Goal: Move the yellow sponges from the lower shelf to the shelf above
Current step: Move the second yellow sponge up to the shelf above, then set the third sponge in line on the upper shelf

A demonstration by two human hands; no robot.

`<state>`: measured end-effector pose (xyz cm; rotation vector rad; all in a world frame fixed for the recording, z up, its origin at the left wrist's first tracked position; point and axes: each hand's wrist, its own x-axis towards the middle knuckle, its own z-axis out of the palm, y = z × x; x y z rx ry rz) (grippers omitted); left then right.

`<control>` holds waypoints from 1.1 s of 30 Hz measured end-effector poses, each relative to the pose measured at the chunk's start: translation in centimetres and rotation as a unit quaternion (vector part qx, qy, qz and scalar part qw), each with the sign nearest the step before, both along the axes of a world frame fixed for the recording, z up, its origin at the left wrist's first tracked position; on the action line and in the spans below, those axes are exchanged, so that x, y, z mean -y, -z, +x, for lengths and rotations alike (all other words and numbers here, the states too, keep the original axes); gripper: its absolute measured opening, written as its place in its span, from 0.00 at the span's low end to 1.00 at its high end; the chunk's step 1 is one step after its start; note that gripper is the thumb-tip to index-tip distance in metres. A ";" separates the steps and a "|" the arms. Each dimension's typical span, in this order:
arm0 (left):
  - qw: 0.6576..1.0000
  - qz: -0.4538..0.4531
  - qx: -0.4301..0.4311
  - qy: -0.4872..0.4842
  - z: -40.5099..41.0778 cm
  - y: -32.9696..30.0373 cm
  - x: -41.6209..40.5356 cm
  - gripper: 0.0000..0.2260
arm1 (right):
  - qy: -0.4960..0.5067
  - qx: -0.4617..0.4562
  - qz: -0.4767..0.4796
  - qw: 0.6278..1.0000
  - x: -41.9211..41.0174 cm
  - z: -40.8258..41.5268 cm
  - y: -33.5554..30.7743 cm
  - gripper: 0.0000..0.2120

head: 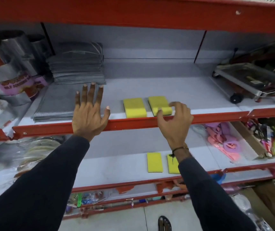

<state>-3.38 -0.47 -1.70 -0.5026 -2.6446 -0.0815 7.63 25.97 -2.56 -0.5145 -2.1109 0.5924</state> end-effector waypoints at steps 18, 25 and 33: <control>1.000 0.015 -0.009 0.003 0.2 0.0 -0.2 0.35 | -0.173 0.276 -0.039 0.944 5.1 6.1 16.9 0.21; 1.000 0.025 -0.008 0.011 0.5 -0.1 -0.2 0.36 | -0.139 -0.128 -0.023 0.982 -0.4 5.6 0.5 0.16; 1.000 0.022 -0.004 0.011 0.4 -0.1 0.0 0.36 | -0.004 0.146 -0.028 0.989 -7.7 -1.3 -1.7 0.18</control>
